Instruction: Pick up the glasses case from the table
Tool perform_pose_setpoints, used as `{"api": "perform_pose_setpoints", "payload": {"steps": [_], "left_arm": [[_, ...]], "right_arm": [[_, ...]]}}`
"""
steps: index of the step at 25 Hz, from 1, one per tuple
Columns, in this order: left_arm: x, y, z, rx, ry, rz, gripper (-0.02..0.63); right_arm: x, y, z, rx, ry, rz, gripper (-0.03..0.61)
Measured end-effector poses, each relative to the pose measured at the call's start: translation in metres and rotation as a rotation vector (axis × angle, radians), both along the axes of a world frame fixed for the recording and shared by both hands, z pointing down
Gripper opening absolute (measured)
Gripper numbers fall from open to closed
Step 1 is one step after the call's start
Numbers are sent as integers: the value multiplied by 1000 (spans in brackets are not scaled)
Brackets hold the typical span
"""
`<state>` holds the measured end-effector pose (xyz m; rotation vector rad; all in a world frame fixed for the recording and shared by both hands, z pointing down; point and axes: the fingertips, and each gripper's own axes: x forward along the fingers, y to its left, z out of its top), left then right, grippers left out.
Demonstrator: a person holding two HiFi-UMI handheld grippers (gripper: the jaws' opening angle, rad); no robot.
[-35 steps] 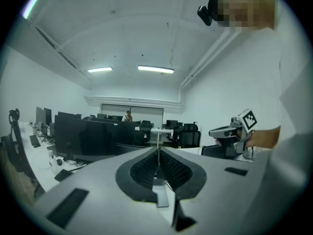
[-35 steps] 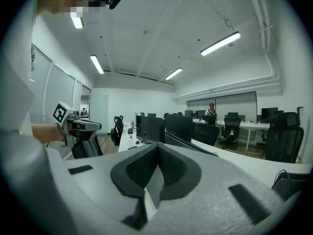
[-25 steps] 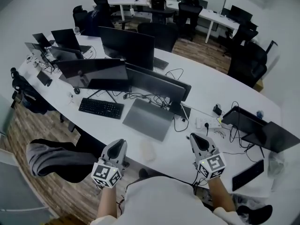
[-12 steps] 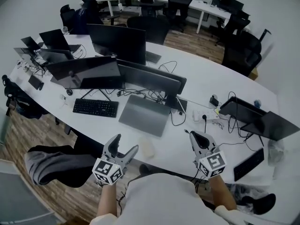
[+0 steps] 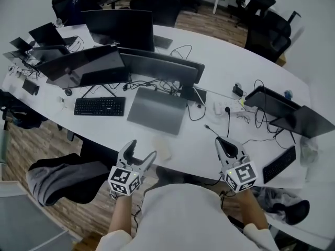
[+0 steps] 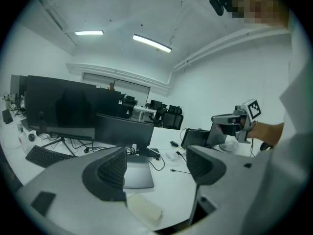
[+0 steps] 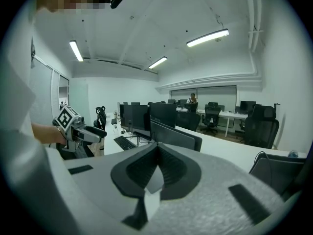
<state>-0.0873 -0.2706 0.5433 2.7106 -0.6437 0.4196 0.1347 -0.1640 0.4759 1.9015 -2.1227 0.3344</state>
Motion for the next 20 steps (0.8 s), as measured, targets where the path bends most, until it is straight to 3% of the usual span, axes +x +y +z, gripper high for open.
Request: {"api": "perform_pose_setpoints", "payload": {"steps": [7, 20], "left_arm": [[15, 8, 49, -69, -79, 38, 354], [37, 12, 194, -283, -290, 14, 357]], "right_arm": [[-4, 9, 24, -61, -1, 2, -2], [-10, 18, 72, -150, -39, 22, 0]]}}
